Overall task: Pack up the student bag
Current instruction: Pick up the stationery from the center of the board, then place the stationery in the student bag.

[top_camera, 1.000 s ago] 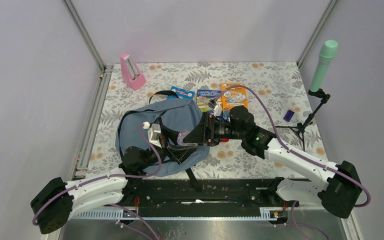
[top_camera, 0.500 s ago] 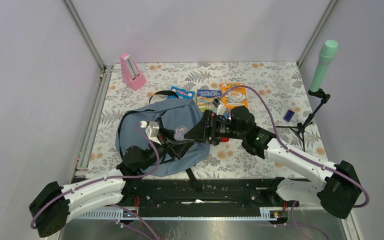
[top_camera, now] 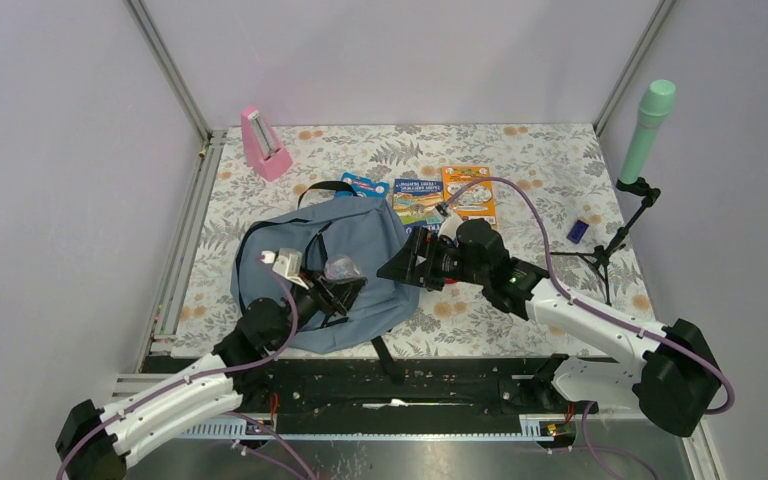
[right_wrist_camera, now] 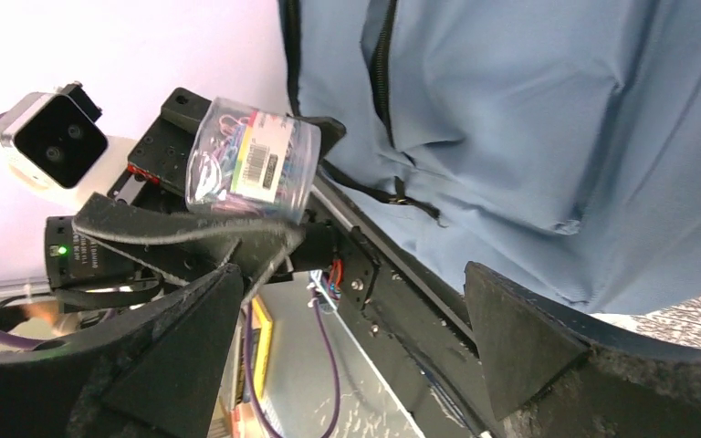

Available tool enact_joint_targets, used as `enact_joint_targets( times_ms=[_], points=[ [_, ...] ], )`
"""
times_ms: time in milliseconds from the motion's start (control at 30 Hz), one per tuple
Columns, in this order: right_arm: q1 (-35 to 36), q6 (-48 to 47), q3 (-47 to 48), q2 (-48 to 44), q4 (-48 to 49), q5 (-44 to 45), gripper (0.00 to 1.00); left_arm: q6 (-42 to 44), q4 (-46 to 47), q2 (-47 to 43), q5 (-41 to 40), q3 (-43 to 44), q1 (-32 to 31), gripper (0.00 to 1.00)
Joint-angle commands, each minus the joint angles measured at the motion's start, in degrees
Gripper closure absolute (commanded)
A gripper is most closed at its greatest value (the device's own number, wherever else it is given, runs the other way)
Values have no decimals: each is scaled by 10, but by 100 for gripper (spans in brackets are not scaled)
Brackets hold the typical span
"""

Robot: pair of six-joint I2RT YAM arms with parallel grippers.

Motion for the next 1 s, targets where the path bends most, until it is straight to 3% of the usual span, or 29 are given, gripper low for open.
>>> enact_joint_targets(
  times_ms=[0,167,400,700,967],
  points=[
    [-4,-41,0,-20,-24,46,2,-30,-136,-31,-67,16,29,100],
    [-5,-58,6,-32,-45,61,3,-43,-243,1,-18,57,122,100],
    [-4,-68,-3,-58,-64,78,3,-35,-308,70,115,111,254,97],
    [-5,-97,-5,-74,-106,102,3,-8,-414,91,99,172,279,96],
    [58,-255,135,17,-196,229,7,-3,-458,86,91,190,300,96]
  ],
)
